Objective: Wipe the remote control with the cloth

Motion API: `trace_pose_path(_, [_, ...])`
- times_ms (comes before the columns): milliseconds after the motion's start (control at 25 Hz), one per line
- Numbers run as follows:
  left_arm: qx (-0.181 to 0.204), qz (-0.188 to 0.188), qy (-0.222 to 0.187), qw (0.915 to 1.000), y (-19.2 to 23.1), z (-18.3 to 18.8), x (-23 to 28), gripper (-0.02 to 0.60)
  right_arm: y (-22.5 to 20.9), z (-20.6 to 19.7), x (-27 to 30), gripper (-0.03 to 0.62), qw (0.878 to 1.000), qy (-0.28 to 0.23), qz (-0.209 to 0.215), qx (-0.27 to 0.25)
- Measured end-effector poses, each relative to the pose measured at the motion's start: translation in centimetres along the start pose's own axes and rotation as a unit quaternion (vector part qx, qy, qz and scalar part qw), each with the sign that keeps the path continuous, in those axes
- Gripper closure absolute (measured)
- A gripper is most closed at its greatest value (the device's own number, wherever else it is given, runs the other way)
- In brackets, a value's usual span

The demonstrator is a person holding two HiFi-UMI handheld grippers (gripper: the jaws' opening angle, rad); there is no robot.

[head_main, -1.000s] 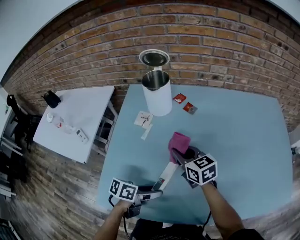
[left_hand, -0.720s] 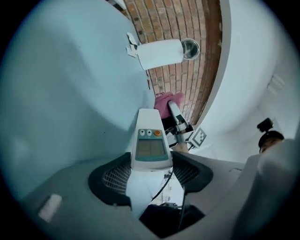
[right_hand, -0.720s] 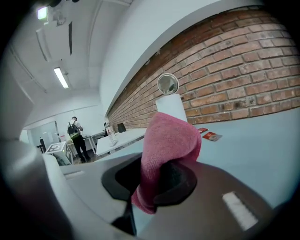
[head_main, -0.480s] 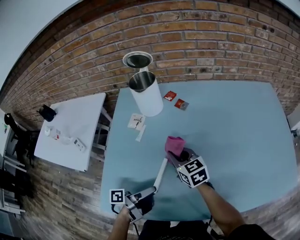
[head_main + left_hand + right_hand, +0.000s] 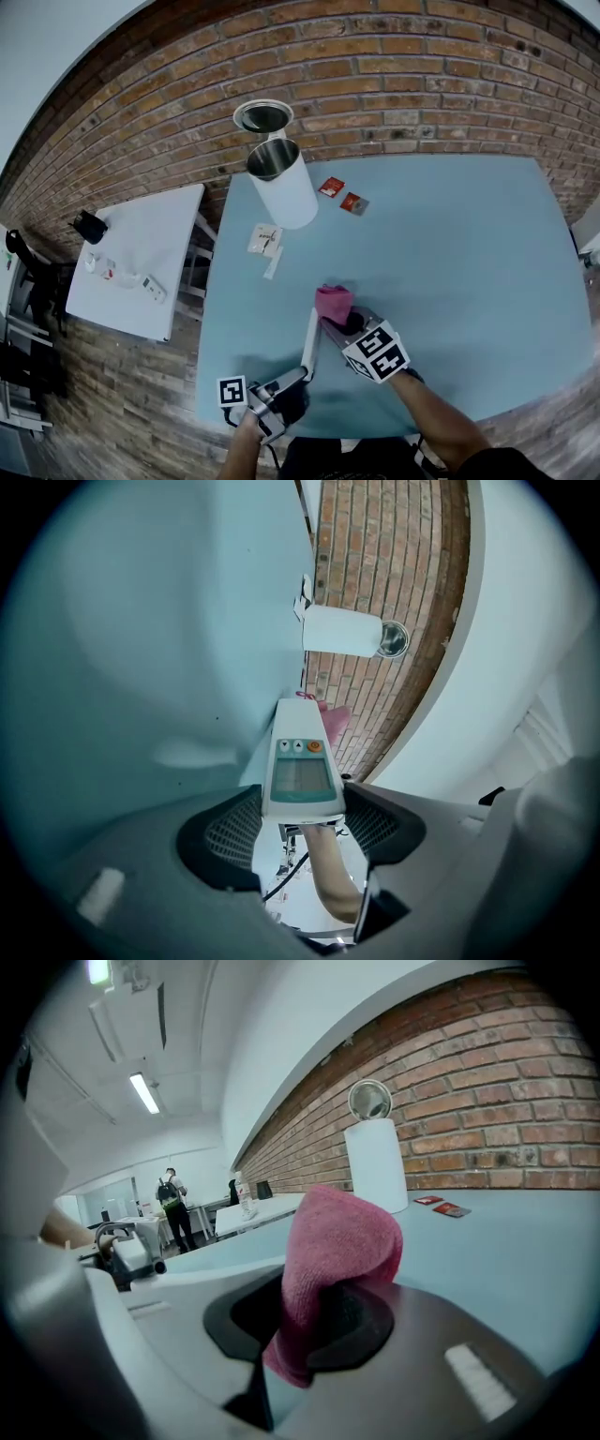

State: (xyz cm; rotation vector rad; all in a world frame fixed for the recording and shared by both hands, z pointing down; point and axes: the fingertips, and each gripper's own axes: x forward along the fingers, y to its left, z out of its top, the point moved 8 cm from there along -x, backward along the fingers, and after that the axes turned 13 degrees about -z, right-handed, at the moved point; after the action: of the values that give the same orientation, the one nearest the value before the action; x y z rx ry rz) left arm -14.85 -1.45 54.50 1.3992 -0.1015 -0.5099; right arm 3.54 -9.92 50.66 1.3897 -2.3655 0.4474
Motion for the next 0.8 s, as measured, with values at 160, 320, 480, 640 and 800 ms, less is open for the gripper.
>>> trace_pose_path(160, [0.003, 0.001, -0.003, 1.0000, -0.1, 0.0, 0.2, 0.308, 0.3, 0.0, -0.3, 0.525, 1.000, 0.001, 0.009, -0.001])
trace_pose_path(320, [0.003, -0.003, -0.013, 0.9999, 0.1, -0.1, 0.6, 0.308, 0.4, -0.3, -0.5, 0.525, 1.000, 0.000, 0.019, 0.006])
trace_pose_path(480, [0.004, -0.006, -0.023, 0.9997, 0.2, -0.2, 0.9, 0.308, 0.8, -0.6, -0.7, 0.525, 0.999, 0.000, 0.033, 0.017])
trace_pose_path(640, [0.004, -0.007, -0.030, 0.9995, 0.3, -0.4, 1.4, 0.308, 1.0, -0.8, -1.1, 0.525, 0.999, -0.002, 0.041, 0.022])
trace_pose_path(800, [0.001, -0.008, -0.036, 0.9993, 0.3, -0.6, 2.0, 0.307, 1.4, -1.1, -1.7, 0.525, 0.998, -0.005, 0.051, 0.026])
